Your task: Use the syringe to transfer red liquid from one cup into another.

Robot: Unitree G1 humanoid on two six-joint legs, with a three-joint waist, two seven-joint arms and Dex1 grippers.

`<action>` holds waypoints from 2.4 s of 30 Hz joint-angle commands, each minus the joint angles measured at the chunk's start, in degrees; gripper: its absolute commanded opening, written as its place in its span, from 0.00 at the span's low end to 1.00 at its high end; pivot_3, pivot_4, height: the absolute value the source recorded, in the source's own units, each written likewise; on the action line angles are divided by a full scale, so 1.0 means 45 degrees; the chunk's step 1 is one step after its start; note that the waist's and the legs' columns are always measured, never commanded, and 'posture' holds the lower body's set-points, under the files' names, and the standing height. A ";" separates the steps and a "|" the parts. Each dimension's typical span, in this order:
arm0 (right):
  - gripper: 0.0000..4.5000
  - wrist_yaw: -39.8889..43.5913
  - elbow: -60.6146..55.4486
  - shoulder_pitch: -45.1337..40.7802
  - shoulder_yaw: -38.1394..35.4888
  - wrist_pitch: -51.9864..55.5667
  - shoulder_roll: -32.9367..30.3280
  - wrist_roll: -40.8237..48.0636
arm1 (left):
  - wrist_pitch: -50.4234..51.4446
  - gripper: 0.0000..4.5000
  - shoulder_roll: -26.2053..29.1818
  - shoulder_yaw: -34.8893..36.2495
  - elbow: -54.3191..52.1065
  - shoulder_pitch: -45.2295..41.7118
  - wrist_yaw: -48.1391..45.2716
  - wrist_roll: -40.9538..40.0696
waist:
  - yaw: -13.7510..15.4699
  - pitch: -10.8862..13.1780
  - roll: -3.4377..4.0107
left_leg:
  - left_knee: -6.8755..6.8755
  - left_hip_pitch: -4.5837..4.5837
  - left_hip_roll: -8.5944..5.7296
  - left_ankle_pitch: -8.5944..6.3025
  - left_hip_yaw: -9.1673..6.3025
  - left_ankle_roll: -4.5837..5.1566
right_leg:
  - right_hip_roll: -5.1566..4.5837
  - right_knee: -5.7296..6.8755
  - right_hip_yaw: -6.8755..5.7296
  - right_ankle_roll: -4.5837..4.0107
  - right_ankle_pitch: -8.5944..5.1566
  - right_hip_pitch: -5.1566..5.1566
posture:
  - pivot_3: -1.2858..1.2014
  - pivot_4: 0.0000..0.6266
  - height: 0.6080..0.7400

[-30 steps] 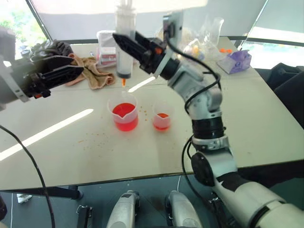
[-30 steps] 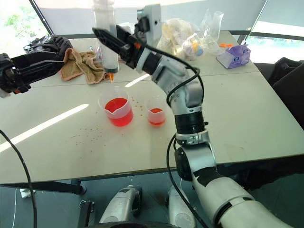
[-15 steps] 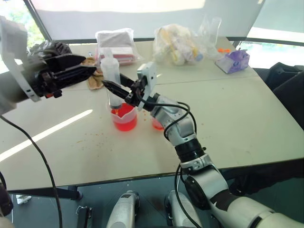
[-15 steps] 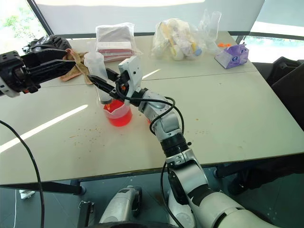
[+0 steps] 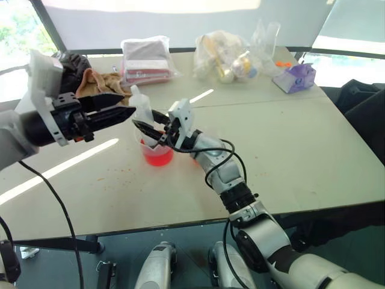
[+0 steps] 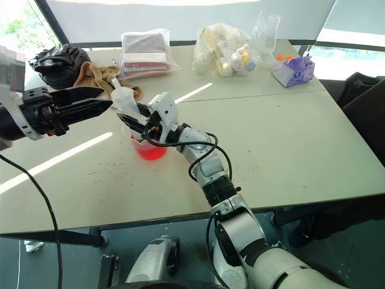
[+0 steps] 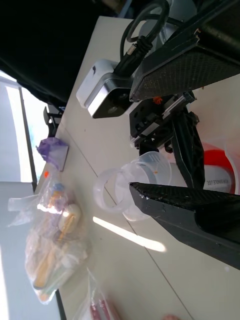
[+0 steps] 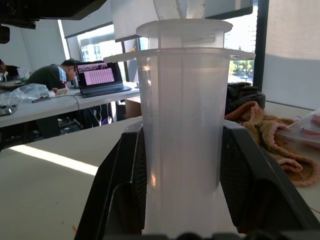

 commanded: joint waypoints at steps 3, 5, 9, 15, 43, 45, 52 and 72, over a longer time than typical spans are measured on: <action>0.32 0.0130 -0.0288 -0.0012 0.0081 -0.0350 0.0164 -0.0021 | -0.0397 0.60 -0.0167 -0.0088 -0.0195 -0.0486 0.0107 0.0050 | -0.0005 -0.0001 -0.0001 | 0.0000 0.0000 0.0000 0.0000 -0.0001 -0.0001 | 0.0001 0.0000 0.0001 0.0000 0.0000 0.0000 | 0.52 0.24 0.97; 0.32 0.0143 -0.0284 -0.0013 0.0072 -0.0354 0.0164 -0.0041 | -0.0425 0.60 -0.0260 -0.0182 -0.0183 -0.0530 0.0147 0.0058 | -0.0011 -0.0001 -0.0001 | -0.0001 0.0000 0.0000 0.0001 0.0000 -0.0001 | 0.0001 0.0000 0.0001 -0.0001 0.0000 0.0000 | 0.52 0.24 0.97; 0.32 0.0237 -0.0258 -0.0063 0.0097 -0.0397 0.0129 -0.0114 | -0.0659 0.60 -0.0773 -0.0686 -0.0007 -0.0565 0.0218 0.0446 | 0.0001 -0.0001 -0.0001 | -0.0001 0.0000 0.0001 0.0001 -0.0002 -0.0002 | 0.0004 0.0000 0.0001 0.0000 0.0000 -0.0001 | 0.52 0.24 0.97; 0.32 0.0278 -0.0327 -0.0121 0.0080 -0.0346 0.0136 -0.0150 | -0.0864 0.60 -0.1335 -0.1155 0.0334 -0.0754 0.0167 0.0931 | 0.0001 -0.0001 -0.0002 | -0.0001 0.0000 0.0001 0.0002 -0.0006 -0.0003 | 0.0009 0.0001 0.0000 -0.0001 0.0001 0.0000 | 0.52 0.24 0.97; 0.32 0.0587 -0.0636 0.0194 0.0375 -0.0212 0.0070 -0.0359 | -0.0942 0.00 -0.2345 -0.1713 0.0353 -0.1547 -0.0042 0.1366 | 0.0004 -0.0004 -0.0007 | 0.0001 0.0012 0.0005 0.0005 -0.0014 -0.0008 | 0.0016 0.0001 0.0000 -0.0003 0.0001 0.0017 | 0.52 0.24 0.97; 0.32 0.0662 -0.0611 0.0268 0.0422 -0.0181 0.0067 -0.0368 | -0.0878 0.00 -0.2343 -0.1675 0.0383 -0.1772 0.0081 0.1363 | 0.0007 -0.0004 -0.0007 | 0.0002 0.0012 0.0005 0.0005 -0.0015 -0.0008 | 0.0018 0.0001 -0.0001 -0.0003 0.0001 0.0017 | 0.52 0.24 0.97; 0.32 0.0811 -0.0597 0.0344 0.0490 -0.0028 0.0041 -0.0357 | -0.0748 0.00 -0.2444 -0.1504 0.0471 -0.2257 0.0290 0.1411 | -0.0001 -0.0004 -0.0007 | 0.0000 0.0012 0.0005 0.0005 -0.0016 -0.0009 | 0.0020 0.0001 -0.0001 -0.0003 0.0002 0.0017 | 0.52 0.24 0.97; 0.32 0.1049 -0.0638 0.0632 0.0808 0.0519 -0.0053 -0.0470 | -0.0869 0.00 -0.2342 -0.1481 0.0967 -0.3020 -0.0059 0.1745 | -0.0001 -0.0004 -0.0007 | 0.0000 0.0012 0.0005 0.0006 -0.0017 -0.0010 | 0.0021 0.0001 -0.0001 -0.0003 0.0001 0.0018 | 0.52 0.24 0.97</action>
